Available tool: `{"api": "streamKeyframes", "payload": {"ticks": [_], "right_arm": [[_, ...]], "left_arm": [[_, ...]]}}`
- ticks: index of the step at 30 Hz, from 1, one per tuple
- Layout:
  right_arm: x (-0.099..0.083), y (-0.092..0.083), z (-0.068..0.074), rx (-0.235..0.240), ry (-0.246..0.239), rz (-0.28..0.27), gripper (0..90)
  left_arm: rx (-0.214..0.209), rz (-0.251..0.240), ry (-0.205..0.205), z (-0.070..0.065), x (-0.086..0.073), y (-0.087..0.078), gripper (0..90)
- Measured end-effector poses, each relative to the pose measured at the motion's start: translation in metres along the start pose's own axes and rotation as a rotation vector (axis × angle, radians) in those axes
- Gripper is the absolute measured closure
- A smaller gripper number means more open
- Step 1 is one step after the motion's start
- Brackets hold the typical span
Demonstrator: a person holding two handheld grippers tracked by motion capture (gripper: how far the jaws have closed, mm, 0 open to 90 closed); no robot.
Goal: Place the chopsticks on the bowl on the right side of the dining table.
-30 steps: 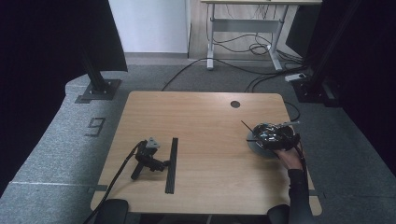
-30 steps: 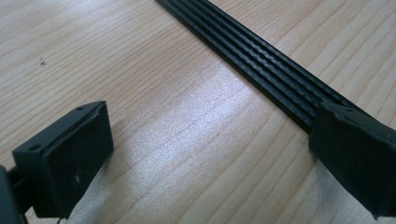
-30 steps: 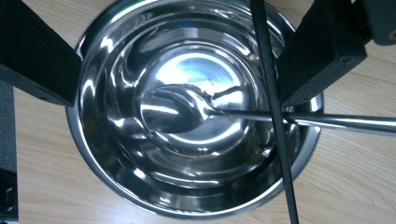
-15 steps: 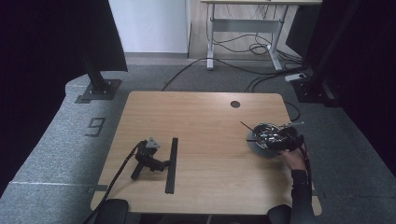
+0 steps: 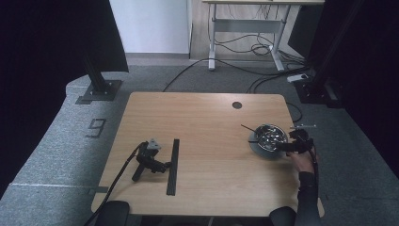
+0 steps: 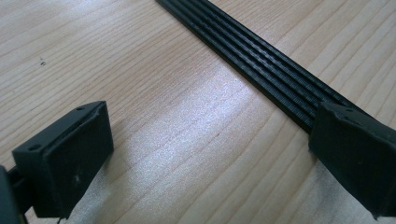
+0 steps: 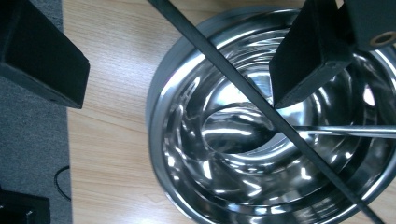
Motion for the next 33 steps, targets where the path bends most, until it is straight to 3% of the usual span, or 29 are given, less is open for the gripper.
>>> {"api": "streamKeyframes", "payload": {"ticks": [20, 28, 33], "right_arm": [[-0.003, -0.008, -0.029, -0.057, 0.097, -0.063, 6.5], [-0.001, -0.011, -0.029, -0.078, 0.093, -0.076, 6.8], [0.005, -0.014, -0.025, -0.070, 0.085, -0.111, 6.0]], "left_arm": [[0.000, 0.000, 0.000, 0.000, 0.000, 0.000, 0.0], [-0.001, 0.000, 0.000, 0.000, 0.000, 0.000, 0.0], [0.000, 0.000, 0.000, 0.000, 0.000, 0.000, 0.0]]}}
Point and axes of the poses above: each handheld gripper's, and its own axes: y roughly forward along the jaws, x roughly out of its top, z roughly to its left, the point moved 5 cm from there along y, roughly forward along the jaws, and after that the axes turned 4 degrees about x, right-handed, at the moved point
